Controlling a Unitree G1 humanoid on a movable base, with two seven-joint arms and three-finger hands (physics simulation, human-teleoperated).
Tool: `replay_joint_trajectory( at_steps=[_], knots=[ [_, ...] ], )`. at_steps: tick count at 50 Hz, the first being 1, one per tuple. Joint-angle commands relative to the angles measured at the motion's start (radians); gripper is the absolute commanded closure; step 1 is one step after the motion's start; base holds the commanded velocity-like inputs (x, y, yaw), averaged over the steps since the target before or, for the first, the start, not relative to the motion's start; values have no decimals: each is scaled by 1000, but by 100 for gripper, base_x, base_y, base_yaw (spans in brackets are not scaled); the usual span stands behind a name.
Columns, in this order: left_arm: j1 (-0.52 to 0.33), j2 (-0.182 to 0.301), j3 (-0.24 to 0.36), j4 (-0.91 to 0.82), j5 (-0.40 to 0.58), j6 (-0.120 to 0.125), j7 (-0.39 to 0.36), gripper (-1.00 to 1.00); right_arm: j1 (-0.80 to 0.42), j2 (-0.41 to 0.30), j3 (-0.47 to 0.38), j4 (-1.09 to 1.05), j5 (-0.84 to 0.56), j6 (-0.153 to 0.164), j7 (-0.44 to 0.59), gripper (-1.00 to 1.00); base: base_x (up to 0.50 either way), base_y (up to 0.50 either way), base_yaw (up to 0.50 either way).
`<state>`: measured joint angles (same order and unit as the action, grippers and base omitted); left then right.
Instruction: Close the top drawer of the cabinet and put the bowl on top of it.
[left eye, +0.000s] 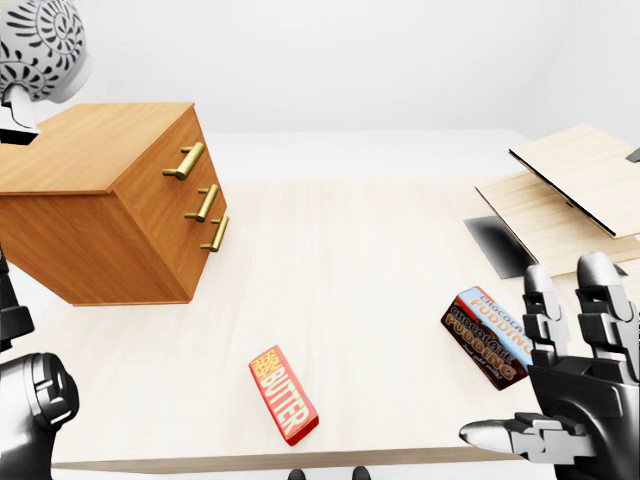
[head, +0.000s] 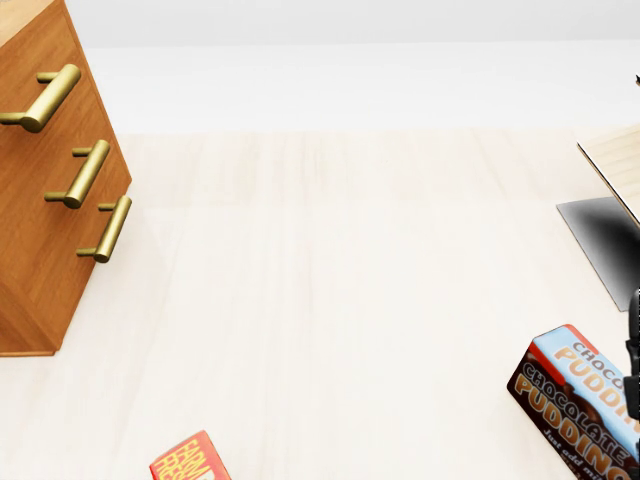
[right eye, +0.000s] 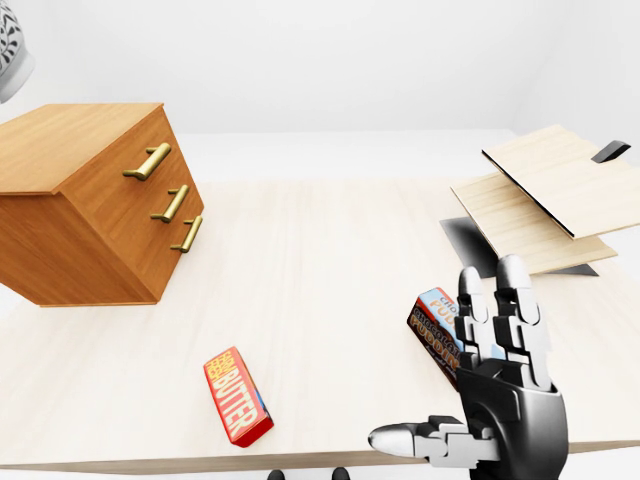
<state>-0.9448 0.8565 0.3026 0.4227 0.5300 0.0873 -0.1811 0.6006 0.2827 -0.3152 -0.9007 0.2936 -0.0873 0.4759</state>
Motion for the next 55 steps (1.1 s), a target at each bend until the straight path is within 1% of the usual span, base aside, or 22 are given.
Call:
replay_joint_trajectory(
  at_steps=[1, 4, 10, 17, 23, 26, 30, 36, 48, 55],
  knots=[
    [-63, 59, -10, 249, -81, 0, 124, 100, 9, 1, 10, 2, -6, 0, 2, -100, 0, 0, 0],
    [-79, 61, -27, 291, -81, 0, 142, 100, 12, 0, 15, 3, -9, 0, 0, -100, 0, 0, 0],
    [-100, 56, -39, 364, -83, 0, 174, 100, 4, -9, 12, 6, -4, 0, -8, -100, 0, 0, 0],
    [-96, 61, -40, 394, -85, 0, 185, 100, 7, -8, 16, 6, -7, 0, -8, -100, 0, 0, 0],
    [-101, 66, -40, 436, -96, 0, 202, 100, 14, -10, 35, 16, -23, 0, -9, -100, 0, 0, 0],
    [-96, 64, -43, 422, -98, 0, 200, 100, 14, -15, 38, 18, -22, 0, -15, -100, 0, 0, 0],
    [-78, 56, -42, 389, -96, 0, 196, 100, 14, -21, 46, 24, -27, 0, -21, -100, 0, 0, 0],
    [-90, 49, -48, 411, -89, 0, 202, 100, 25, -29, 52, 24, -21, 0, -26, -100, 0, 0, 0],
    [-112, 15, -71, 532, -82, 0, 251, 100, 22, -34, 45, 23, -13, 0, -30, -100, 0, 0, 0],
    [-110, 11, -74, 546, -81, 0, 251, 100, 28, -29, 41, 16, -9, 0, -23, -100, 0, 0, 0]
  ],
)
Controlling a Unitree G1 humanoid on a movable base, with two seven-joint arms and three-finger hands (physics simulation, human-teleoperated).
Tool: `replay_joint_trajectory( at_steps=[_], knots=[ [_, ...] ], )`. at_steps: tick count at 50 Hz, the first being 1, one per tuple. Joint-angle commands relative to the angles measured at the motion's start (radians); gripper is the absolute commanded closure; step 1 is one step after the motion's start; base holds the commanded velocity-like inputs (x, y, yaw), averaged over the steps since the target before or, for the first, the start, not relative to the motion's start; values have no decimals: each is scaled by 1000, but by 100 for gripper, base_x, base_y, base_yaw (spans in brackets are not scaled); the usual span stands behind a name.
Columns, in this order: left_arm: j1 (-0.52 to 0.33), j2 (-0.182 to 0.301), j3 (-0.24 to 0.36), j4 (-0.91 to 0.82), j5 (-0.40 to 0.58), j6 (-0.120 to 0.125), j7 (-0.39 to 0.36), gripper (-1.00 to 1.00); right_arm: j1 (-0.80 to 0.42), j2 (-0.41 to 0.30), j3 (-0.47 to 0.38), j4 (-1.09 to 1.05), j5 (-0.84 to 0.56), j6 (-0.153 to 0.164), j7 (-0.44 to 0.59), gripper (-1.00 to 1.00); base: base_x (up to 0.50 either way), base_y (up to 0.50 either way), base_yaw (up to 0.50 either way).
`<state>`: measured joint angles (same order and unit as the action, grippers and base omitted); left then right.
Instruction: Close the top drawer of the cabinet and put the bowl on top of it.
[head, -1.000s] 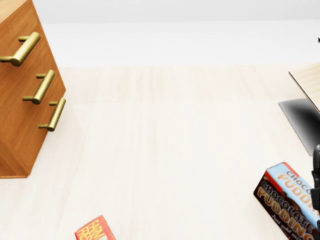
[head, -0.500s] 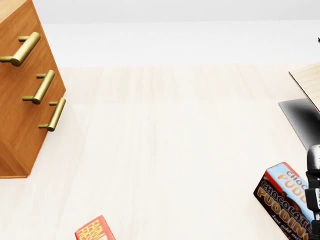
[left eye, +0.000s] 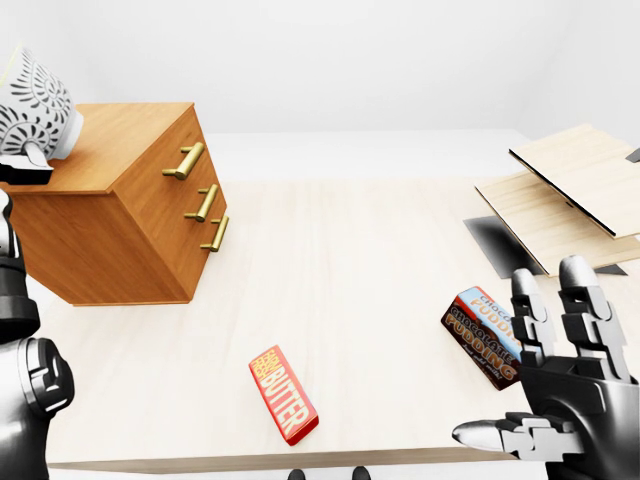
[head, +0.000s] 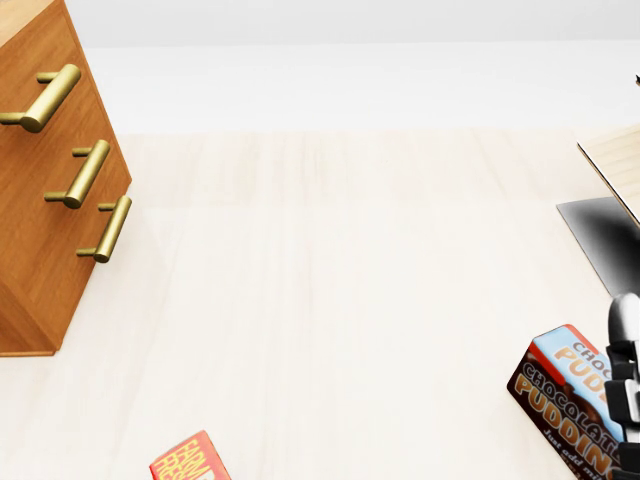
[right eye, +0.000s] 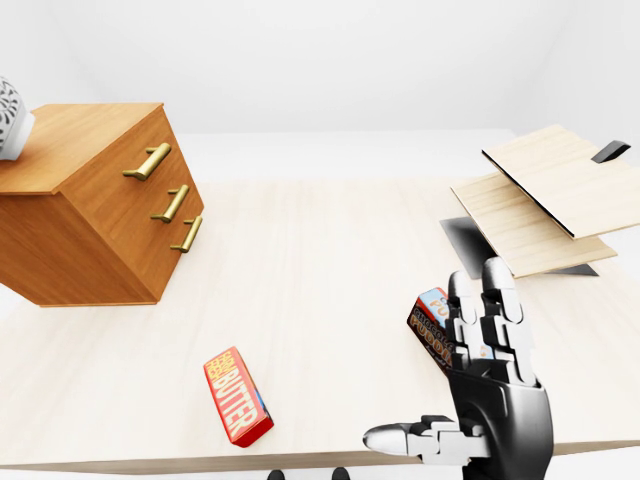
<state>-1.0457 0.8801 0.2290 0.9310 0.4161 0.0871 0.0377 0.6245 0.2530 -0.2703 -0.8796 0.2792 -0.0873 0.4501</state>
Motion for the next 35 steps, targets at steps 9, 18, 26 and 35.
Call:
replay_joint_trajectory(
  at_steps=[9, 18, 26, 35],
  knots=[
    [-8, -16, -8, 44, 46, 0, 31, 100, 4, 10, -13, -12, 10, 0, 13, -100, 0, 0, 0],
    [-9, -24, -13, 45, 66, 0, 26, 100, 4, 16, -19, -17, 13, 0, 19, -100, 0, 0, 0],
    [-12, -29, -18, 47, 87, 0, 13, -100, 1, 21, -19, -15, 8, 0, 23, -100, 0, 0, 0],
    [-17, -35, -22, 51, 106, 0, 13, -100, 1, 21, -21, -16, 10, 0, 24, -100, 0, 0, 0]
  ],
)
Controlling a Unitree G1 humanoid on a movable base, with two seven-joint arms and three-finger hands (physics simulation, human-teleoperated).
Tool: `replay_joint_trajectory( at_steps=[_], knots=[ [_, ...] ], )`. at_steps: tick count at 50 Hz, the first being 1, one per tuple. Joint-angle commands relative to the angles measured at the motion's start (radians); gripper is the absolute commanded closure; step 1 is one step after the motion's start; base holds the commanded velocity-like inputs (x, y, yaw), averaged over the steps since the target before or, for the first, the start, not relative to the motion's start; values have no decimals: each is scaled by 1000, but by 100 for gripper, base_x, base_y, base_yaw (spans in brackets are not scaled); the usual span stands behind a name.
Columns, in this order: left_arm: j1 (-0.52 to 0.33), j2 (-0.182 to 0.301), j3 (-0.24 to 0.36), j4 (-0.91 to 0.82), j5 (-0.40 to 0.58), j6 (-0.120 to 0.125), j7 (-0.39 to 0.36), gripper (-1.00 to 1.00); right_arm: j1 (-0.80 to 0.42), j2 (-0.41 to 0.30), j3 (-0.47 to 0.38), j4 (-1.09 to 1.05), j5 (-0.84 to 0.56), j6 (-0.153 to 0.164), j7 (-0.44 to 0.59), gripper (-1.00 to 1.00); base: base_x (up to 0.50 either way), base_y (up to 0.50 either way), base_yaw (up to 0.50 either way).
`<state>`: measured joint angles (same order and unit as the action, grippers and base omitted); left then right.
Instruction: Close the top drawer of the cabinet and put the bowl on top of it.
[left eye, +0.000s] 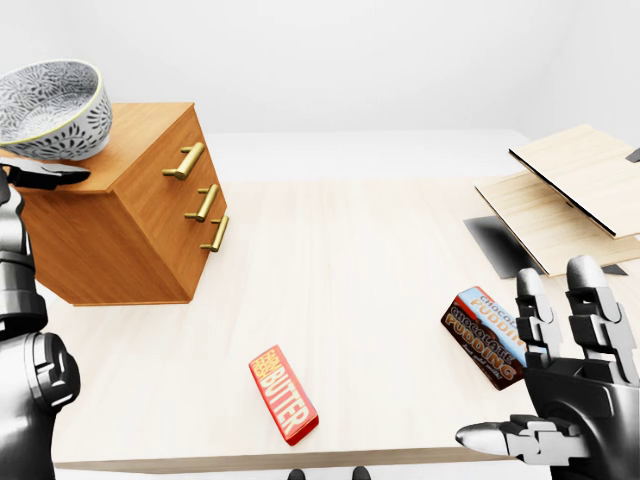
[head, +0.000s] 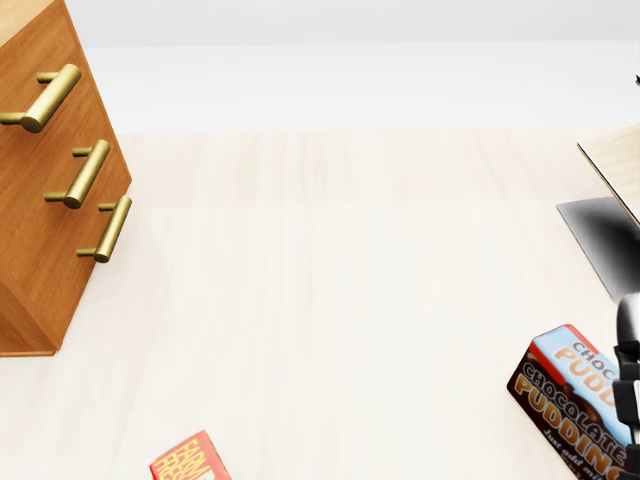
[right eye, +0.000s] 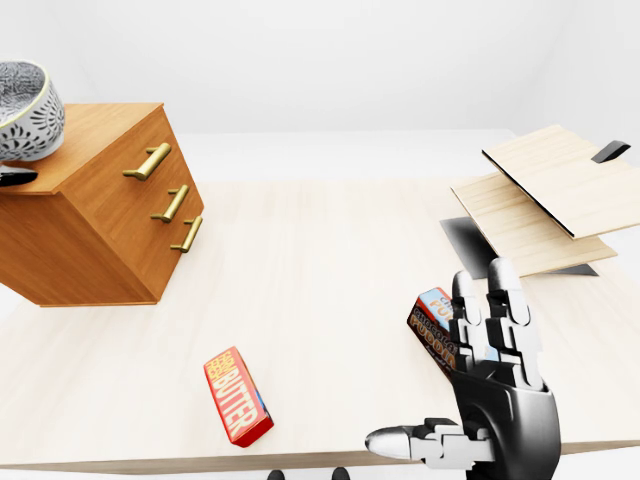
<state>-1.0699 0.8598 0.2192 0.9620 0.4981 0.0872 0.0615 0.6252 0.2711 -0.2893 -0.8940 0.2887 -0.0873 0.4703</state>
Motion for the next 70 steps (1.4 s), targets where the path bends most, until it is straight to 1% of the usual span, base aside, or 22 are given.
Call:
replay_joint_trajectory(
  at_steps=[1, 18, 28, 31, 32, 33, 38, 41, 42, 43, 46, 47, 50, 52, 57, 58, 59, 62, 64, 65, 66, 70],
  knots=[
    [7, -15, -13, 19, 25, 0, -12, -100, 1, 3, -3, -1, 1, 0, 4, -100, 0, 0, 0],
    [10, -12, -6, -4, 30, 0, -16, -100, 0, 3, 0, 0, -1, 0, 2, -100, 0, 0, 0],
    [31, -8, 13, -92, 14, 0, -48, -100, 0, 4, 1, -1, -3, 0, 3, -100, 0, 0, 0],
    [57, -6, 43, -191, -26, 0, -93, -100, -1, 3, 1, 1, -3, 0, 2, -100, 0, 0, 0],
    [63, -6, 44, -204, -29, 0, -96, -100, -1, 3, 1, 1, -4, 0, 2, -100, 0, 0, 0],
    [79, -9, 64, -265, -59, 0, -122, -100, -2, 3, 3, 3, -6, 0, 1, -100, 0, 0, 0],
    [126, -11, 99, -438, -131, 0, -165, -100, 0, -1, 6, 3, -6, 0, -3, -100, 0, 0, 0],
    [167, -14, 131, -566, -200, 0, -207, -100, -1, -2, 7, 6, -6, 0, -4, -100, 0, 0, 0],
    [213, -33, 167, -656, -250, 0, -230, -100, -4, -2, 15, 11, -17, 0, -6, -100, 0, 0, 0],
    [230, -41, 178, -688, -285, 0, -235, -100, -4, -3, 19, 14, -20, 0, -8, -100, 0, 0, 0],
    [273, -63, 184, -751, -360, 0, -235, -100, 2, -10, 20, 12, -14, 0, -13, -100, 0, 0, 0],
    [297, -83, 194, -804, -393, 0, -240, -100, 4, -11, 18, 9, -9, 0, -13, -100, 0, 0, 0],
    [326, -93, 200, -860, -441, 0, -232, -100, 3, -12, 22, 10, -13, 0, -16, -100, 0, 0, 0],
    [358, -117, 218, -936, -494, 0, -236, -100, 2, -14, 31, 16, -22, 0, -19, -100, 0, 0, 0],
    [402, -153, 214, -1021, -567, 0, -237, -100, 4, -24, 33, 16, -19, 0, -29, -100, 0, 0, 0],
    [418, -162, 217, -1057, -582, 0, -243, -100, 5, -24, 32, 14, -17, 0, -29, -100, 0, 0, 0],
    [446, -182, 231, -1118, -612, 0, -253, -100, 5, -24, 32, 14, -18, 0, -30, -100, 0, 0, 0],
    [486, -207, 244, -1210, -657, 0, -264, -100, 1, -26, 40, 18, -28, 0, -35, -100, 0, 0, 0],
    [509, -219, 242, -1259, -669, 0, -264, -100, 6, -28, 44, 18, -28, 0, -37, -100, 0, 0, 0],
    [530, -239, 259, -1332, -698, 0, -269, -100, 9, -28, 47, 19, -29, 0, -36, -100, 0, 0, 0],
    [541, -248, 267, -1368, -715, 0, -271, -100, 9, -29, 49, 21, -31, 0, -38, -100, 0, 0, 0],
    [601, -293, 278, -1512, -764, 0, -284, -100, 8, -37, 54, 25, -33, 0, -46, -100, 0, 0, 0]
  ],
)
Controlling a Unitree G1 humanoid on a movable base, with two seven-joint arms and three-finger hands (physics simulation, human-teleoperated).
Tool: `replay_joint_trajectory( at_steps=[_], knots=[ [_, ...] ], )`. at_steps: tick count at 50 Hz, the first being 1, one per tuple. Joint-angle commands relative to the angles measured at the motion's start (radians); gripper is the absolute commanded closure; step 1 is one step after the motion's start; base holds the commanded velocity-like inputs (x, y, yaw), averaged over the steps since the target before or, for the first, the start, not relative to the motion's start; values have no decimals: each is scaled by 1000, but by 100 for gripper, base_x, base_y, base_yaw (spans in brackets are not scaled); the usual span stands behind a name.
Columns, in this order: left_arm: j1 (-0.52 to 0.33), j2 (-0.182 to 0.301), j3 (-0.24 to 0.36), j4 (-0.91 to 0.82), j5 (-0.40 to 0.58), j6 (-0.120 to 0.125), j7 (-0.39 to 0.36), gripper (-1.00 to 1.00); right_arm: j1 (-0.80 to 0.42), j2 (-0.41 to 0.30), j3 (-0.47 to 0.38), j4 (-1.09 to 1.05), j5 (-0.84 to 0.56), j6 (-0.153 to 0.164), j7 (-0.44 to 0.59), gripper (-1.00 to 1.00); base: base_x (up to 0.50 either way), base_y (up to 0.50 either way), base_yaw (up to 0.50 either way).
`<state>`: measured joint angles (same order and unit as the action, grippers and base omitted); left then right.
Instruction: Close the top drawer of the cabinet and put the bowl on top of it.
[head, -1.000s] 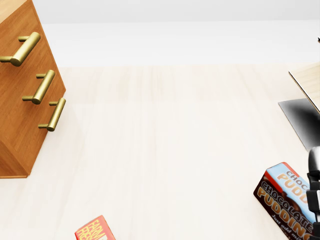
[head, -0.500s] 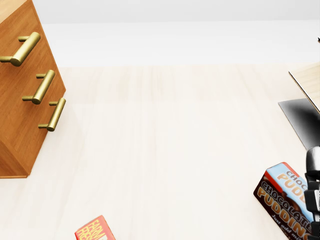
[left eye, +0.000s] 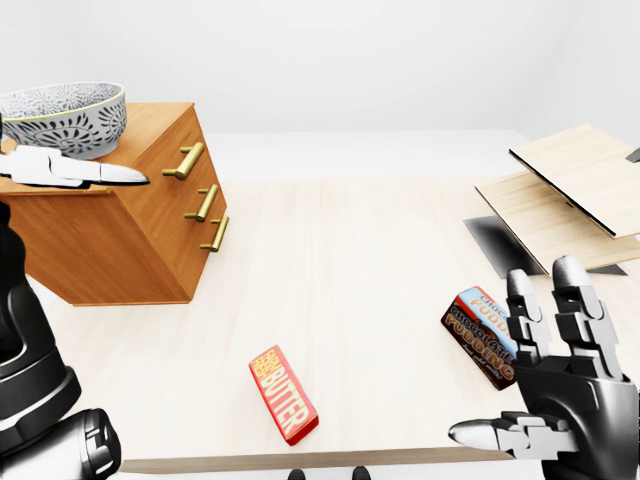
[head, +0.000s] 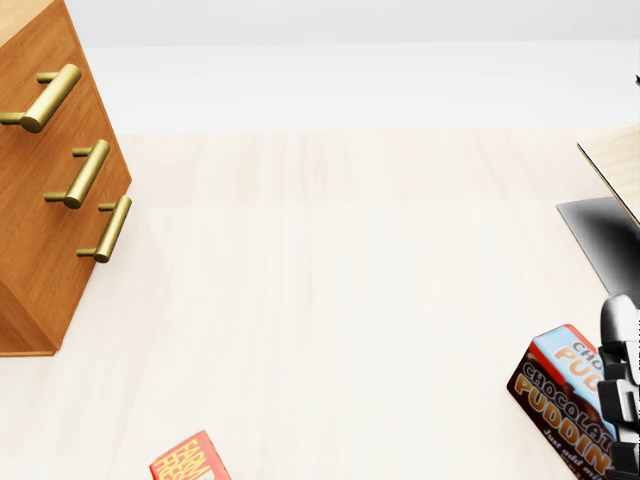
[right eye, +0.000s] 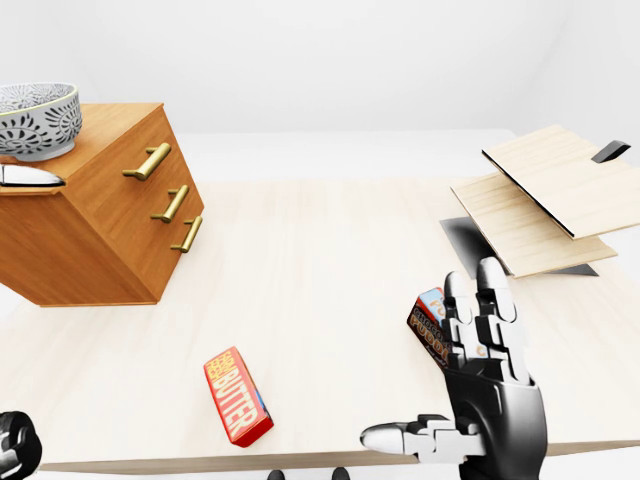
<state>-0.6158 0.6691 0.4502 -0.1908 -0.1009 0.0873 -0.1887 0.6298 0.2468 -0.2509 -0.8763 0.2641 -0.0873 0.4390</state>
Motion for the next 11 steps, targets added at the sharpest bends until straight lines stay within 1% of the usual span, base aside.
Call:
replay_joint_trajectory(
  at_steps=[1, 3, 4, 5, 7, 8, 10, 11],
  knots=[
    [171, -123, 42, -398, -165, 0, -27, -100, 4, -15, 15, 8, -7, 0, -16, -100, 0, 0, 0],
    [190, -148, 41, -418, -175, 0, -36, -100, 8, -16, 16, 7, -5, 0, -16, -100, 0, 0, 0],
    [203, -166, 45, -433, -187, 0, -39, -100, 11, -16, 16, 6, -3, 0, -14, -100, 0, 0, 0],
    [235, -196, 43, -454, -197, 0, -45, -100, 13, -15, 16, 7, -2, 0, -13, -100, 0, 0, 0],
    [261, -222, 45, -475, -221, 0, -53, -100, 11, -16, 17, 9, -5, 0, -14, -100, 0, 0, 0],
    [289, -236, 26, -490, -206, 0, -49, -100, 8, -17, 18, 10, -6, 0, -16, -100, 0, 0, 0],
    [326, -265, 12, -519, -188, 0, -48, -100, 2, -20, 18, 14, -9, 0, -21, -100, 0, 0, 0],
    [360, -279, -16, -537, -135, 0, -35, -100, -1, -22, 19, 16, -11, 0, -23, -100, 0, 0, 0]
  ],
)
